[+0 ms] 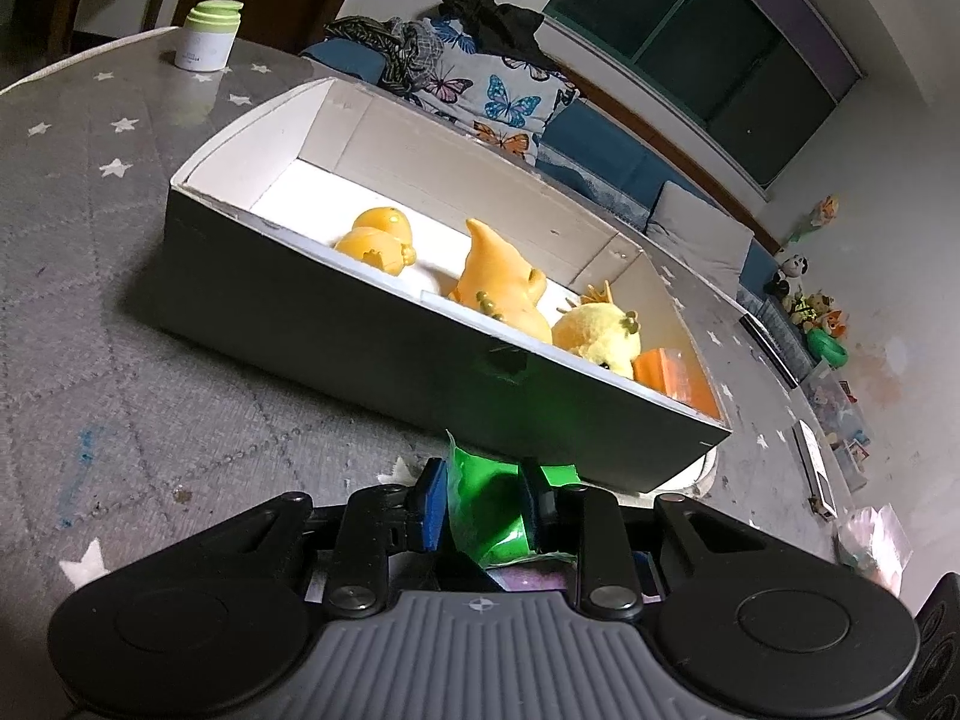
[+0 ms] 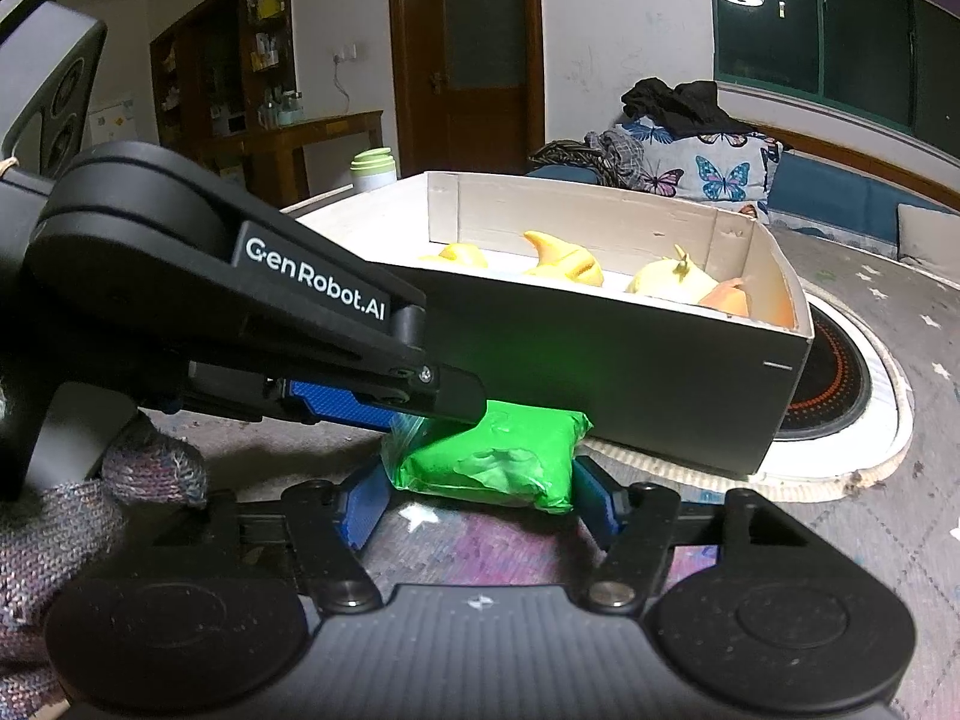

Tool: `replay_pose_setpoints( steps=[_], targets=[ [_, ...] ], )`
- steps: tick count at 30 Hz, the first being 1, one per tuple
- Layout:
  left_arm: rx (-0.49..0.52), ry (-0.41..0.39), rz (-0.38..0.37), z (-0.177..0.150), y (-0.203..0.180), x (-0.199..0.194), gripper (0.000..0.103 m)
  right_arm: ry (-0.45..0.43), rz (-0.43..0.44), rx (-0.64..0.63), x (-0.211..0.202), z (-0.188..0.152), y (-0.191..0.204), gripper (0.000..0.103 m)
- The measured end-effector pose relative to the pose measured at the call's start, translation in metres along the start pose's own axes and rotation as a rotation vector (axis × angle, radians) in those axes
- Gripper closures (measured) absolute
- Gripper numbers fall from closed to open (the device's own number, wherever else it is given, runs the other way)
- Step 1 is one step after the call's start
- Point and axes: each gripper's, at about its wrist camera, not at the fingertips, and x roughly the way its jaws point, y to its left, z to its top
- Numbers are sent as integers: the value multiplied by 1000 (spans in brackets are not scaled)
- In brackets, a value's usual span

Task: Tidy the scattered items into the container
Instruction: 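Close the left gripper on the green packet, then carry the green packet into the white box and open the left gripper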

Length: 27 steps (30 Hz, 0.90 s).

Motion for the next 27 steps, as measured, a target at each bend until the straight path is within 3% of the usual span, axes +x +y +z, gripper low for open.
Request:
replay_pose_setpoints(
  steps=[14, 27],
  targets=[
    [30, -80, -29, 10, -13, -30, 76, -83, -4, -27, -26, 13, 7, 36],
    [77, -152, -31, 49, -26, -30, 76, -163, -12, -62, -18, 49, 6, 36]
  ],
)
